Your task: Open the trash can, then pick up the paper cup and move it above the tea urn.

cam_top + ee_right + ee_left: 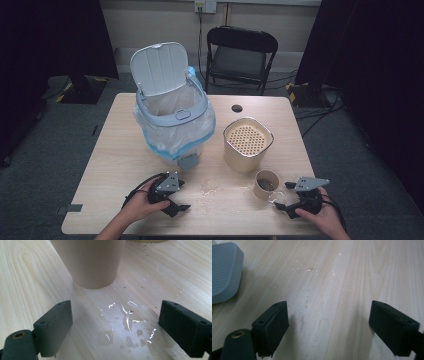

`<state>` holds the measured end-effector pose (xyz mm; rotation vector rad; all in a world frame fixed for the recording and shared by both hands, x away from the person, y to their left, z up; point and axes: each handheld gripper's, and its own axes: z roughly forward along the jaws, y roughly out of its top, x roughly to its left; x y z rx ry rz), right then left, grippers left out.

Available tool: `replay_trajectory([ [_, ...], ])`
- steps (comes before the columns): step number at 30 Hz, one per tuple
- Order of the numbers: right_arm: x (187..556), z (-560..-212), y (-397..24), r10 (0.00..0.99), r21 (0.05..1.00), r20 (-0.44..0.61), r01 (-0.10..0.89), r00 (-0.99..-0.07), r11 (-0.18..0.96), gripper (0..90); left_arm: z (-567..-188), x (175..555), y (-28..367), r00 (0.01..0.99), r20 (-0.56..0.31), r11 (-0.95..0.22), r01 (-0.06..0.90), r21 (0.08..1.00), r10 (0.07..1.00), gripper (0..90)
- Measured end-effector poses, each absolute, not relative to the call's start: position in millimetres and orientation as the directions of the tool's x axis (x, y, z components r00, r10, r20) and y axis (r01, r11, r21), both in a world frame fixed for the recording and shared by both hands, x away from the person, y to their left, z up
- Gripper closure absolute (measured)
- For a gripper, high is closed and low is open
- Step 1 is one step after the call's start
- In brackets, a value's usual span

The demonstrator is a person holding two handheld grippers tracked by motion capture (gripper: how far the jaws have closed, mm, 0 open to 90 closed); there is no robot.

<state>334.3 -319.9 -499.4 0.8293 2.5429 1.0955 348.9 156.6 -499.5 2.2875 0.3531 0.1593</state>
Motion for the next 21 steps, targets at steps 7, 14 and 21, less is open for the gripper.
replay_trajectory([
  [7, 334.5, -499.4, -319.9, 0.59, 0.728, -0.005, 0.402, -0.807, 0.556, 11.2, -501.4, 351.9, 160.7, 0.945, -0.015, -0.627, 0.229, 0.745, 0.328, 14.5],
  [14, 335.5, -499.3, -319.7, 0.586, 0.729, -0.001, 0.4, -0.81, 0.555, 11.4, -501.6, 352.4, 160.7, 0.946, -0.02, -0.627, 0.23, 0.744, 0.324, 13.7],
  [21, 337.1, -497.1, -316.8, 0.575, 0.724, -0.011, 0.39, -0.818, 0.569, 14.7, -501.6, 352.2, 160.6, 0.946, -0.018, -0.628, 0.23, 0.744, 0.325, 13.7],
])
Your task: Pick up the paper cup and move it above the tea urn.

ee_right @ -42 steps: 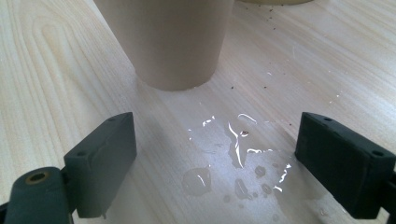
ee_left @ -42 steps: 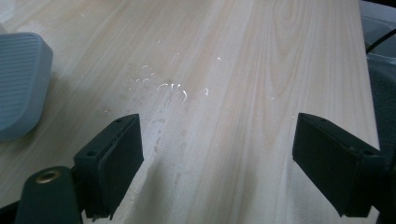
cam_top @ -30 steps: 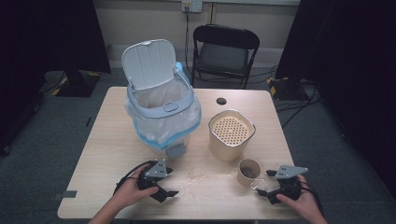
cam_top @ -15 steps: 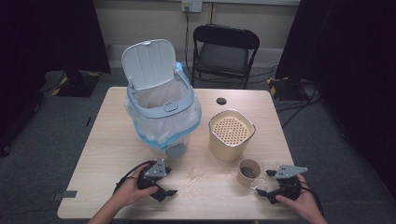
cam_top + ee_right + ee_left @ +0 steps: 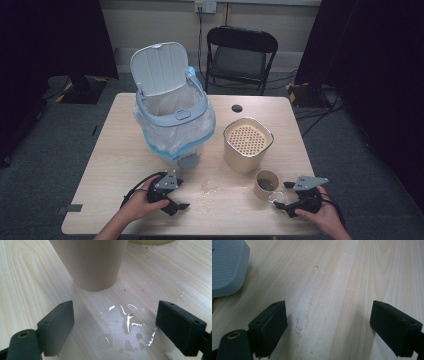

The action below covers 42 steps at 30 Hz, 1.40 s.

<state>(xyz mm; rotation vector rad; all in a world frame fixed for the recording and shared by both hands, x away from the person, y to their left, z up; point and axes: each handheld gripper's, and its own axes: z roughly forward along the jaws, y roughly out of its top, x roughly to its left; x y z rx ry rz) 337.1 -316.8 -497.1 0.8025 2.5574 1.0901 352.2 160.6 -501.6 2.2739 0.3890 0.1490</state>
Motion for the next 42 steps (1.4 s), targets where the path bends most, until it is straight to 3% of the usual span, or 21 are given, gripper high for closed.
replay_trajectory([
  [20, 345.3, -483.3, -301.3, 0.534, 0.822, 0.086, 0.363, -0.841, 0.439, 14.9, -501.6, 352.3, 160.7, 0.946, -0.018, -0.627, 0.229, 0.744, 0.324, 13.7],
  [42, 354.1, -489.4, -286.0, 0.514, 0.872, 0.114, 0.334, -0.85, 0.359, 15.8, -501.2, 352.5, 160.7, 0.947, -0.015, -0.632, 0.225, 0.741, 0.32, 13.0],
])
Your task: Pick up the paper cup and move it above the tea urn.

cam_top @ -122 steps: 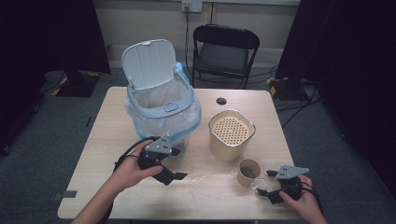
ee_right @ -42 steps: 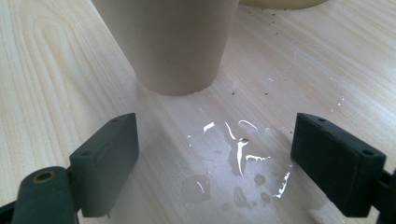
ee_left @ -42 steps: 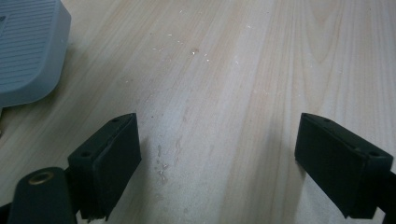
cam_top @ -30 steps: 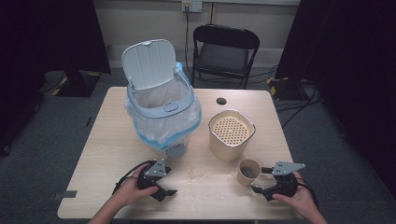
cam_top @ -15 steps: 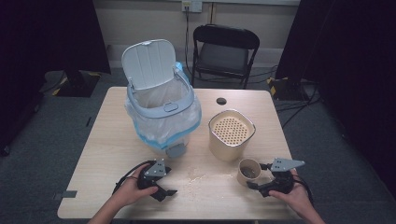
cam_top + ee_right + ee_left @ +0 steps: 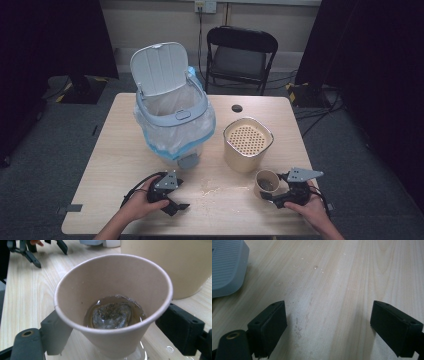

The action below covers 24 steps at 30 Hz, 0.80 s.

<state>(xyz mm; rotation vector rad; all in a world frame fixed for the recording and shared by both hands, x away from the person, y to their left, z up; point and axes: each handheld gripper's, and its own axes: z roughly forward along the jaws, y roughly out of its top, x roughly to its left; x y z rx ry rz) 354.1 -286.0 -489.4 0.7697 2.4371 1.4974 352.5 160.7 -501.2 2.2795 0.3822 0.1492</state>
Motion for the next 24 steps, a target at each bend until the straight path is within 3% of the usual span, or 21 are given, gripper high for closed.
replay_trajectory([
  [24, 355.2, -494.2, -279.3, 0.488, 0.908, 0.115, 0.292, -0.865, 0.302, 23.0, -500.8, 352.9, 161.0, 0.949, -0.007, -0.642, 0.218, 0.735, 0.315, 12.8],
])
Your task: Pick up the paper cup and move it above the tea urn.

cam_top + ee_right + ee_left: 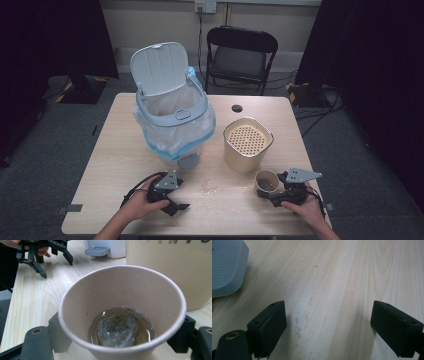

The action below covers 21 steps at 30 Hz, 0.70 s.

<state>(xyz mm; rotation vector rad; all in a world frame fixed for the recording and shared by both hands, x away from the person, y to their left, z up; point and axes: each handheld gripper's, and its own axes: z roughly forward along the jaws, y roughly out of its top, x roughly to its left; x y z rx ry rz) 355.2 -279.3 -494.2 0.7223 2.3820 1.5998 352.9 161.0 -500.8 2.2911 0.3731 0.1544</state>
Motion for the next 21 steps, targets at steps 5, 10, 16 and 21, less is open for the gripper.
replay_trajectory([
  [5, 355.5, -494.2, -279.3, 0.488, 0.911, 0.109, 0.283, -0.866, 0.3, 23.9, -500.8, 352.9, 161.0, 0.949, -0.006, -0.642, 0.217, 0.735, 0.315, 12.8],
  [10, 354.3, -493.8, -279.6, 0.498, 0.912, 0.095, 0.276, -0.862, 0.304, 24.6, -500.7, 353.0, 161.0, 0.949, -0.003, -0.644, 0.216, 0.734, 0.314, 12.8],
  [16, 354.2, -492.7, -282.1, 0.508, 0.914, 0.08, 0.266, -0.858, 0.306, 25.1, -500.8, 352.9, 160.9, 0.949, -0.006, -0.643, 0.218, 0.735, 0.315, 12.8],
  [21, 354.6, -485.6, -285.6, 0.525, 0.913, 0.05, 0.252, -0.85, 0.322, 25.1, -500.8, 352.9, 161.0, 0.949, -0.006, -0.643, 0.217, 0.735, 0.315, 12.8],
])
